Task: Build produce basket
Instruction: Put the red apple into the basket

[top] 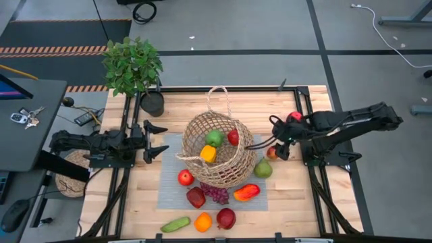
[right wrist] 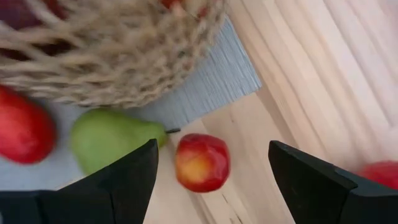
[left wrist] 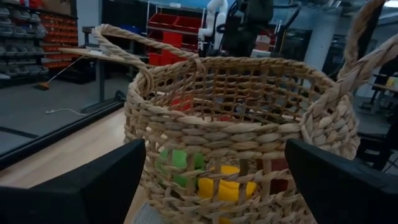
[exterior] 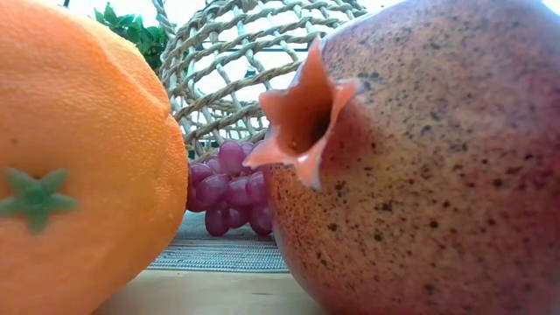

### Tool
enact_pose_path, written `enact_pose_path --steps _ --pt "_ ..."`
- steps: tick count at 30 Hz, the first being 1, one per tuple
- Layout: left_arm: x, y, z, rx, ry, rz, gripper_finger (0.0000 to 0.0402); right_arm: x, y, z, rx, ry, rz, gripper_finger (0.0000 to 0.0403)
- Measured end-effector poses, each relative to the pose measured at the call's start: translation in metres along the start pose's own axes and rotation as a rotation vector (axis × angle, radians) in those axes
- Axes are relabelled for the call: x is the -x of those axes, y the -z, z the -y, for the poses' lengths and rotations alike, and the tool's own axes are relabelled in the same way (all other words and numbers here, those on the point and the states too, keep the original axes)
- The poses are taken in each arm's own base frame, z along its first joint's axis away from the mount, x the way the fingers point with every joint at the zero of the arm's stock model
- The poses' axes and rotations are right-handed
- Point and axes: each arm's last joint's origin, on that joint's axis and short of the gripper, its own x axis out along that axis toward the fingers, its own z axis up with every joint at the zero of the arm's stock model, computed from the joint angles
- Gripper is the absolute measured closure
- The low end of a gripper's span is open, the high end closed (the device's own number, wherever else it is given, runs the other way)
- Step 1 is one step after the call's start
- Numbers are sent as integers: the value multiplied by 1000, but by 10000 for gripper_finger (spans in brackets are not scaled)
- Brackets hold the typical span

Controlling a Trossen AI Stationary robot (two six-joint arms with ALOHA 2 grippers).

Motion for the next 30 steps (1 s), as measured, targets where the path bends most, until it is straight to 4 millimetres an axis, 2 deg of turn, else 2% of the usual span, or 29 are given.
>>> enact_pose_path --steps 6,11,17,30 --pt "0 0 0 -2 9 -5 10 -36 18 3 -96 18 -13 94" --pt "0 0 0 -2 10 -6 10 -53 30 8 -127 86 -3 94" --pt "0 1 0 -2 10 -6 10 -63 34 7 -185 57 13 94" --pt "0 1 0 -2 11 -7 10 -75 47 7 -177 81 24 94"
